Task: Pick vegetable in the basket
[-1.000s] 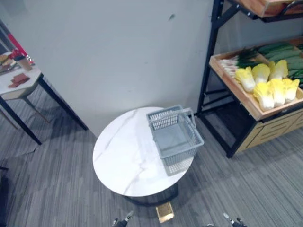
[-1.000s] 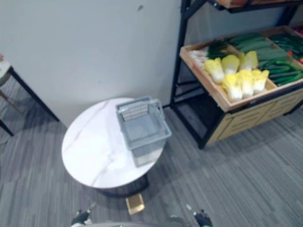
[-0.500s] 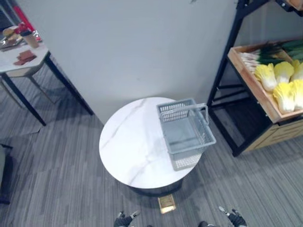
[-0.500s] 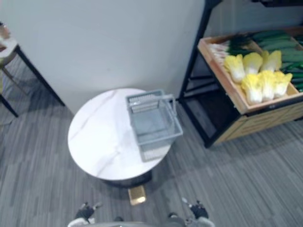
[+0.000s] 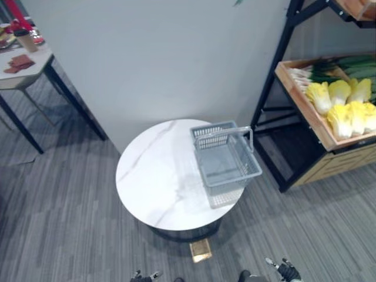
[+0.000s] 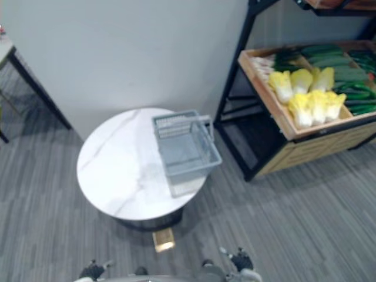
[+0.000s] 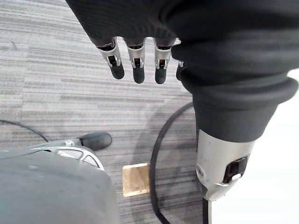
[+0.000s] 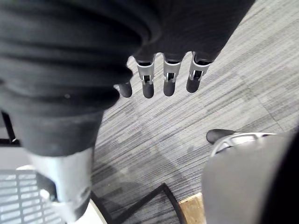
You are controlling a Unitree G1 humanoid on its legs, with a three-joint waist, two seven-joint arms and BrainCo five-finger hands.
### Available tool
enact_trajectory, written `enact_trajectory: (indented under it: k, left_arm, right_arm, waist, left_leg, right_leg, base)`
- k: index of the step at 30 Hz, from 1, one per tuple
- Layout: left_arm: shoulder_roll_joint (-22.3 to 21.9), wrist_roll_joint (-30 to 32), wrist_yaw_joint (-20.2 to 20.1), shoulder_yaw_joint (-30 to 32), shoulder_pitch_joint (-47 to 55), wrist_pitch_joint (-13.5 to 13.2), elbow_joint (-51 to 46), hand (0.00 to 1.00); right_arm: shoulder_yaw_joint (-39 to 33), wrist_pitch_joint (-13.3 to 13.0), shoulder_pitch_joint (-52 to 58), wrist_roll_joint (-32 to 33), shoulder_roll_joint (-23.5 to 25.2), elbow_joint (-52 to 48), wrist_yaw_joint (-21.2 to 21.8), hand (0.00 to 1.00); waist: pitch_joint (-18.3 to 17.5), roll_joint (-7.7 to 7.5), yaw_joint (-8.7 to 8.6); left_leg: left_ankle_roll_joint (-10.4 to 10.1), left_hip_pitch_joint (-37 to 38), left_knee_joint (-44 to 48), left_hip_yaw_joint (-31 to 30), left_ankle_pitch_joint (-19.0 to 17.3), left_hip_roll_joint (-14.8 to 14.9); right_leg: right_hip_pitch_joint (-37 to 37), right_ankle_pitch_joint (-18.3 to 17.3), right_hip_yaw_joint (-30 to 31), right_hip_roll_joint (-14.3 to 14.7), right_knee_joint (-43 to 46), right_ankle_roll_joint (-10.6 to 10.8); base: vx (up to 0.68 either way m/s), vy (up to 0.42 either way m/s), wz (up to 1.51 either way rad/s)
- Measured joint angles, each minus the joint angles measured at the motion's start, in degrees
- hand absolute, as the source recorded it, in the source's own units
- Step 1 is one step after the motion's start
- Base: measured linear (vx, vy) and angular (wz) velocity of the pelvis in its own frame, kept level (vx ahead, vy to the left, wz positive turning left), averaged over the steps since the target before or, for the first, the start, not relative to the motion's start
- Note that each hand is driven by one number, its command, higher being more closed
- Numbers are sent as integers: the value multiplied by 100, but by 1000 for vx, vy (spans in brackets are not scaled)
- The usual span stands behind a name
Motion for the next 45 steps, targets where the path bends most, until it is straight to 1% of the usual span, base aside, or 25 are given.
enact_trajectory:
  k: [1, 3, 4, 6, 7, 8, 9, 11, 12, 14, 15, 18, 19, 21, 24, 26, 29, 32, 33, 35, 37, 39, 40, 43, 45]
  left_arm:
    - [-7, 8, 1, 11, 12, 1, 0, 0]
    - [-23, 13, 0, -12, 20, 5, 0, 0]
    - [-19, 17, -2, -34, 27, 5, 0, 0]
    - [18, 28, -15, -170, 36, 5, -6, 0]
    - [30, 32, -27, -216, 34, 5, -9, 0]
    - [46, 44, -53, -306, 35, 5, -11, 0]
    - [50, 55, -74, -334, 36, 4, -12, 0]
    - [54, 64, -108, -391, 55, 4, -14, 0]
    - [64, 66, -137, -418, 64, 3, -14, 0]
    - [68, 69, -181, -419, 66, 0, -26, 0]
    - [70, 78, -188, -421, 65, 0, -47, 0]
    - [77, 228, -182, -423, 49, -4, -113, 0]
    - [77, 253, -181, -425, 39, 0, -109, 0]
    - [76, 261, -158, -425, 36, 4, -114, 0]
    - [75, 263, -109, -427, 9, 5, -186, 0]
    - [74, 281, -86, -428, 12, 9, -233, 0]
    - [75, 285, -57, -429, 27, 40, -231, 0]
    - [78, 297, -2, -511, 11, 86, -257, 0]
    - [81, 297, 18, -548, 10, 85, -280, 0]
    - [127, 297, 24, -553, 15, 89, -263, 0]
    - [259, 298, 28, -551, 19, 92, -258, 0]
    - [299, 301, 31, -550, -6, 90, -285, 0]
    - [335, 304, 35, -545, -31, 93, -284, 0]
    - [334, 300, 44, -477, -85, 93, -290, 0]
    - [308, 295, 54, -333, -107, 90, -295, 0]
  right_arm:
    - [38, 0, 25, -35, -13, -212, -16, 0]
    - [212, -16, 161, -375, -192, -1250, -83, 0]
    - [233, -18, 212, -481, -258, -1531, -81, 0]
    - [254, -23, 298, -771, -596, -2712, -89, 0]
    - [253, -24, 324, -866, -707, -3000, -95, 0]
    - [254, -40, 321, -1092, -969, -3502, -96, 0]
    - [258, -60, 307, -1218, -1113, -3731, -97, 0]
    - [381, -103, 105, -1550, -1649, -4292, -119, 0]
    - [575, -131, -108, -1735, -1945, -4449, -150, 0]
    - [1015, -173, -580, -1861, -2316, -4609, -160, 0]
    - [1334, -225, -972, -2025, -2473, -4629, -158, 0]
    - [2103, -270, -1999, -2227, -2601, -4538, -151, 0]
    - [2234, -270, -2186, -2228, -2602, -4496, -150, 0]
    - [2663, -281, -2777, -2226, -2602, -4243, -112, 0]
    - [2995, -274, -3351, -2227, -2592, -3641, -7, 0]
    - [3078, -239, -3562, -2227, -2589, -3204, 51, 0]
    - [3121, -190, -3864, -2234, -2537, -2739, 78, 0]
    - [3120, -173, -4271, -2414, -2521, -2127, 74, 0]
    - [3120, -97, -4483, -2474, -2498, -1848, 70, 0]
    - [3120, 21, -4772, -2502, -2394, -1498, 65, 0]
    - [3114, 50, -5138, -2672, -2269, -1187, 47, 0]
    - [3115, 80, -5434, -2672, -2236, -1130, 35, 0]
    - [3109, 114, -5708, -2671, -2219, -1132, 0, 0]
    - [2939, 169, -6061, -2669, -2223, -1142, -66, 0]
    - [2832, 254, -6349, -2667, -2239, -1153, -181, 0]
  waist:
    - [-9, 14, -8]
    - [-33, 54, -16]
    - [-34, 55, -11]
    - [-36, 59, -19]
    - [-44, 66, -21]
    - [-92, 88, -21]
    - [-105, 105, -20]
    - [-122, 144, -34]
    - [-122, 148, -50]
    - [-122, 150, -41]
    - [-121, 153, -40]
    - [-99, 159, 13]
    - [-70, 160, 28]
    - [-31, 177, 184]
    - [77, 139, 233]
    - [109, 89, 316]
    - [148, 27, 343]
    - [289, 51, 334]
    - [416, 53, 338]
    - [473, 22, 336]
    - [586, -86, 387]
    - [708, -101, 439]
    - [732, -82, 427]
    - [848, -13, 431]
    - [930, 43, 424]
  left_leg:
    - [-5, -33, 0, -46, 13, 11]
    - [-32, -122, 0, -96, 50, 64]
    - [-38, -123, 0, -98, 54, 77]
    - [-50, -143, 0, -100, 62, 123]
    - [-53, -170, 0, -100, 64, 130]
    - [-62, -256, 1, -99, 76, 136]
    - [-62, -307, 1, -99, 81, 136]
    - [-60, -392, 2, -81, 100, 134]
    - [-57, -406, 3, -80, 105, 134]
    - [-58, -435, 4, -64, 109, 141]
    - [-55, -486, 6, -64, 124, 142]
    - [-48, -622, 19, -86, 196, 141]
    - [-46, -627, 27, -88, 207, 140]
    - [-37, -660, 32, -114, 234, 134]
    - [-3, -723, 20, -369, 308, 106]
    - [8, -724, 6, -491, 334, 97]
    - [27, -721, 2, -628, 362, 50]
    - [74, -643, -1, -693, 314, -53]
    - [121, -607, -2, -691, 281, -53]
    - [117, -609, -1, -673, 298, -42]
    - [102, -614, 0, -675, 350, -2]
    - [104, -650, 1, -677, 408, 33]
    - [65, -835, 0, -741, 485, 63]
    - [4, -1091, 0, -899, 620, 136]
    - [-62, -1390, -2, -1066, 785, 208]
  right_leg:
    - [-5, -5, -32, 13, -10, -7]
    - [-23, -9, -79, 78, -66, -21]
    - [-21, -15, -80, 91, -67, -32]
    - [-36, -24, -68, 142, -67, -50]
    - [-60, -26, -62, 151, -66, -54]
    - [-152, -24, -36, 163, -59, -57]
    - [-202, -23, -14, 165, -50, -58]
    - [-328, -21, 80, 170, -18, -61]
    - [-351, -17, 99, 175, -18, -67]
    - [-417, 3, 165, 192, -14, -96]
    - [-468, 13, 176, 193, -13, -107]
    - [-626, 83, 186, 197, -32, -163]
    - [-624, 101, 185, 198, -50, -162]
    - [-606, 164, 165, 202, -125, -165]
    - [-485, 207, -1, 180, -206, -172]
    - [-400, 207, -107, 164, -214, -171]
    - [-326, 205, -133, 114, -199, -169]
    - [-348, 159, -87, -65, 143, -120]
    - [-461, 137, 36, -149, 476, -124]
    - [-821, 148, 495, -194, 1033, -138]
    - [-909, 196, 914, -104, 1107, -203]
    - [-960, 195, 1136, -38, 1088, -205]
    - [-1051, 195, 1378, 50, 978, -204]
    - [-1034, 170, 1328, 108, 621, -190]
    - [-1039, 46, 1188, 196, 272, -80]
  base:
    - [6, -58, 21]
    - [13, -53, 15]
    - [20, -47, 3]
    - [26, -43, 0]
    - [18, -36, -1]
    - [0, 0, 0]
    - [0, 0, 0]
    - [27, -13, -5]
    - [23, -13, -9]
    - [4, -15, -11]
    - [-17, -13, -6]
    - [-5, -9, 3]
    - [-3, -12, 4]
    - [-25, -6, 8]
    - [-25, -2, 37]
    - [-37, 7, 34]
    - [-31, 38, 27]
    - [-48, 88, 13]
    - [-100, 121, 0]
    - [-66, 89, -4]
    - [-15, 28, -3]
    - [-20, -45, -1]
    - [-19, -65, 15]
    - [-3, -76, 26]
    - [-25, -124, 30]
